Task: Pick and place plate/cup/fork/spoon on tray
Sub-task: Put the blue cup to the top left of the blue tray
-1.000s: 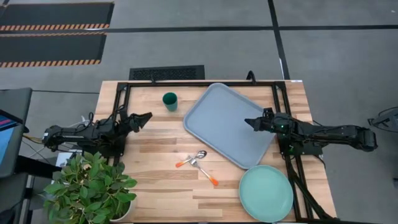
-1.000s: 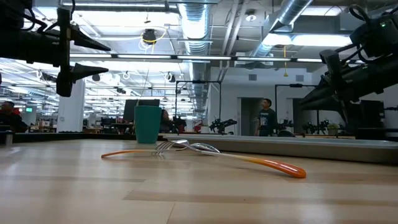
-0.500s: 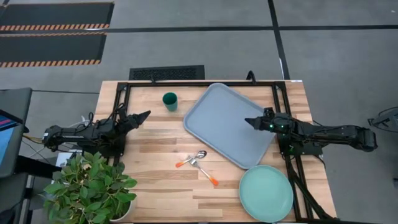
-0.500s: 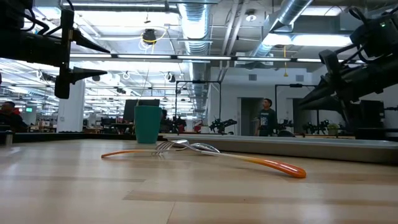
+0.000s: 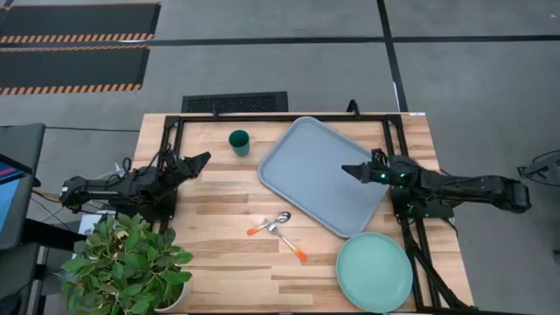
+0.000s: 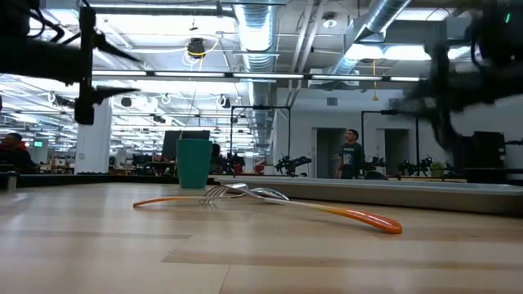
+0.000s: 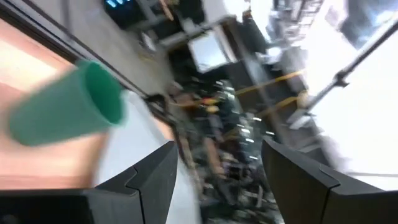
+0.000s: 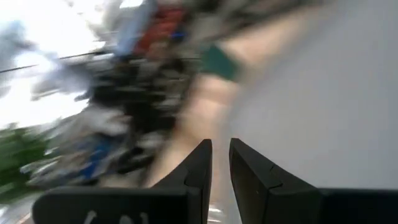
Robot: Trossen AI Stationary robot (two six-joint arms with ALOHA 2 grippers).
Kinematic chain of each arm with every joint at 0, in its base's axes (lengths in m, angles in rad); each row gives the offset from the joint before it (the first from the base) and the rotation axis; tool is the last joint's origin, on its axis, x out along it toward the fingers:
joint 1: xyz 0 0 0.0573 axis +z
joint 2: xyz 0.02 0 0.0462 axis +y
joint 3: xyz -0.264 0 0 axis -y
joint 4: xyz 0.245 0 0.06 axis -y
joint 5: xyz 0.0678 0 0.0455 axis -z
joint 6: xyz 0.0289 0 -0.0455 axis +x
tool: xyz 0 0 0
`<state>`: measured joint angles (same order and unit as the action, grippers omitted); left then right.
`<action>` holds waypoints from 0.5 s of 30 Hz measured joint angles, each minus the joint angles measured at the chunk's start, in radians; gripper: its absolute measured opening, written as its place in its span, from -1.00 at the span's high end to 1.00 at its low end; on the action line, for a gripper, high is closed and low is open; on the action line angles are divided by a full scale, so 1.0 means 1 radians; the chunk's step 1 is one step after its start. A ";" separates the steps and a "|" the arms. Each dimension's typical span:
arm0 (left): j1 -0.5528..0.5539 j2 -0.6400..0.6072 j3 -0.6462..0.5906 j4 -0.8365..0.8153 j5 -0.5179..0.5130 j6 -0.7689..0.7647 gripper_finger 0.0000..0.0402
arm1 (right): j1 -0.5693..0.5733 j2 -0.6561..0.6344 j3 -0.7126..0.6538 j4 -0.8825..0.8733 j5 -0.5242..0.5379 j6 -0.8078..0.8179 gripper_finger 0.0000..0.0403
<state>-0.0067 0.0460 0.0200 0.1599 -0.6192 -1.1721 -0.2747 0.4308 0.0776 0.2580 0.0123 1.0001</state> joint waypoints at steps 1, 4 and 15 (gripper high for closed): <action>0.000 0.000 0.000 0.036 0.021 -0.002 -0.10 | -0.006 -0.001 0.032 0.018 -0.047 -0.024 0.59; 0.000 0.000 0.023 0.110 0.046 0.018 -0.10 | -0.023 0.001 0.140 -0.004 -0.133 -0.083 0.59; 0.000 0.290 0.426 -0.109 -0.002 0.168 -0.10 | -0.027 0.111 0.683 -0.737 -0.138 -0.379 0.59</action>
<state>-0.0071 0.3362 0.4461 0.0506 -0.6216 -1.0045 -0.3019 0.5419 0.7611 -0.4789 -0.1255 0.6208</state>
